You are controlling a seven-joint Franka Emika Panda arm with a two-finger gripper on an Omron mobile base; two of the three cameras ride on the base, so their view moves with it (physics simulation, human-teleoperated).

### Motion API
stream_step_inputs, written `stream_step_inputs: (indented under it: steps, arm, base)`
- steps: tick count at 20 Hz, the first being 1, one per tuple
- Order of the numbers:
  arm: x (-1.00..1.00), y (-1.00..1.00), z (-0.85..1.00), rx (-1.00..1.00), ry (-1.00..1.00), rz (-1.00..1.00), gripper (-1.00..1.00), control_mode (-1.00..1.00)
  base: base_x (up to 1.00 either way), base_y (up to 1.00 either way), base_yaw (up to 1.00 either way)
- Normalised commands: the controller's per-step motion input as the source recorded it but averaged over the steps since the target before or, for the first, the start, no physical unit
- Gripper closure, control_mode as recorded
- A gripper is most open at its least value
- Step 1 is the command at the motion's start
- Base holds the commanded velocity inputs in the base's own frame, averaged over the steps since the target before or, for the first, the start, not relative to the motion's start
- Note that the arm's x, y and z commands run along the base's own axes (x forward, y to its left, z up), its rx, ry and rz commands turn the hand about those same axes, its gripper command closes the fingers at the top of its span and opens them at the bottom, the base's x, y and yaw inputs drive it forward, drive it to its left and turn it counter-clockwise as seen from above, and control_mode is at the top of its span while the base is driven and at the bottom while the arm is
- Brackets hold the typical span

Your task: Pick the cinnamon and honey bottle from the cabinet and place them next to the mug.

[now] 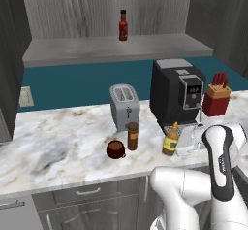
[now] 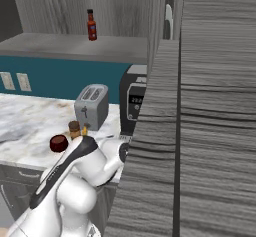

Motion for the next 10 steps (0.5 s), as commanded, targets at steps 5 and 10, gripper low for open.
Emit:
stream_step_inputs:
  steps: [5,10]
  arm:
    - [0.20,0.05,0.00,-0.07,0.00,0.00,1.00,-1.00]
    - [0.26,0.18,-0.14,-0.07,0.00,0.00,1.00,-1.00]
  base:
    - [0.00,0.00,0.00]
    - [0.00,0.00,0.00]
